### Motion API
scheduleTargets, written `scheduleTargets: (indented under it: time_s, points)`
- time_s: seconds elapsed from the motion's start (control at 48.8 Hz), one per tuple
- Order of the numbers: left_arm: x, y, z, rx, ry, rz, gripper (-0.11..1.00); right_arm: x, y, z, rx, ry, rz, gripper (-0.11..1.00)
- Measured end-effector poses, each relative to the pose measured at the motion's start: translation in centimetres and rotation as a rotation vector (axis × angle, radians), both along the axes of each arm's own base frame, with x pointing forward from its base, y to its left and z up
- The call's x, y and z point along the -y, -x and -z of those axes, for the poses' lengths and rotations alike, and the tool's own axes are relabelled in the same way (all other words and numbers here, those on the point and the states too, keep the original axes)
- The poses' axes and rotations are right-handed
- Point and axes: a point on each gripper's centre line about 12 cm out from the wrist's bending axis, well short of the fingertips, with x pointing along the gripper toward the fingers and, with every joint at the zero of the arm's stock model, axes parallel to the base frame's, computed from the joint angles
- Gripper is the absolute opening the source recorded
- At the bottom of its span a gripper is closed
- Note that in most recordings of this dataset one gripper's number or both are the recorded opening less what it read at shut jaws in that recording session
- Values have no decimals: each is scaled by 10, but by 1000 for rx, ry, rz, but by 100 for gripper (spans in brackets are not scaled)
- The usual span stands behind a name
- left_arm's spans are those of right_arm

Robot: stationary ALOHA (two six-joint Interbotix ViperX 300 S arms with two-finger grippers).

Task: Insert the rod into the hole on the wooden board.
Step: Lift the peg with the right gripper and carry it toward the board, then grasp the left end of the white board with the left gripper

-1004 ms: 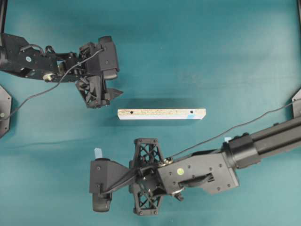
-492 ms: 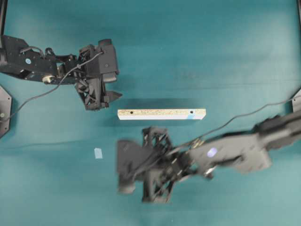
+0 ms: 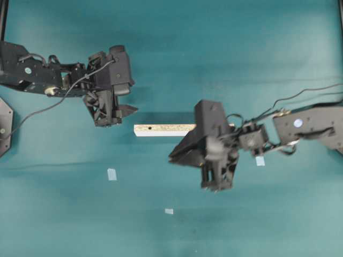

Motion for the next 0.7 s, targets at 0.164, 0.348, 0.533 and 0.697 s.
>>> scheduleTargets:
  time_s: [0.164,0.348,0.533,0.697]
  points:
    - [2,1,0,-2,0,6,100,13,11,-4,31,6,16,10]
    - [5,1,1,-3,1,15,100,27,25,-5,73,64,3,10]
    - [11,0,1,-3,0,33,100,45,40,-10,202,36,17,10]
    - [26,0,2,-6,-1,79,100,57,55,-5,268,21,31,10]
